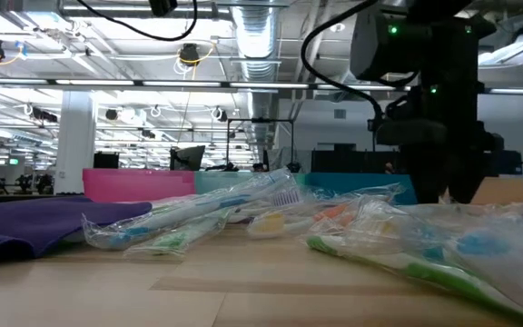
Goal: Pick & Place Toothbrushes
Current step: Put the blue toothbrush into the red bin
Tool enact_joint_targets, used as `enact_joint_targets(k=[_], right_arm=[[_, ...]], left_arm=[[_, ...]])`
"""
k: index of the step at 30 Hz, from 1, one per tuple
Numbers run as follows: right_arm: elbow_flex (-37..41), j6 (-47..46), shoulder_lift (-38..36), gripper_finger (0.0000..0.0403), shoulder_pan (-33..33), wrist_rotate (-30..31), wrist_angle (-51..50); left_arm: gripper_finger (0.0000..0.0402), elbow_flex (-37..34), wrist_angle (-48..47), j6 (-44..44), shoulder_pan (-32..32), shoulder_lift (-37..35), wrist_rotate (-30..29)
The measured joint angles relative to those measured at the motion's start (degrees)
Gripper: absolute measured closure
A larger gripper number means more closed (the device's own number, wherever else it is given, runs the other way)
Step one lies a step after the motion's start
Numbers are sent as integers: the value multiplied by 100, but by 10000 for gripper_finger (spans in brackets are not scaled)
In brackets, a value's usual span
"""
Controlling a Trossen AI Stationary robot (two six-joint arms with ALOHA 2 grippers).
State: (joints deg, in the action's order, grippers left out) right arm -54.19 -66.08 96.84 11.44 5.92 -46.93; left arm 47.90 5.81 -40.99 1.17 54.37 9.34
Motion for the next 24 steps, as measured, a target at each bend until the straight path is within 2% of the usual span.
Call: enact_joint_targets(k=[6, 15, 24], right_arm=[[280, -275, 0, 120, -44, -356, 525], [299, -456, -4, 163, -40, -379, 510], [299, -738, -4, 237, -37, -420, 506]], left_arm=[[275, 0, 36, 2, 0, 0, 4], [275, 0, 73, 15, 0, 0, 2], [275, 0, 106, 11, 0, 0, 2]])
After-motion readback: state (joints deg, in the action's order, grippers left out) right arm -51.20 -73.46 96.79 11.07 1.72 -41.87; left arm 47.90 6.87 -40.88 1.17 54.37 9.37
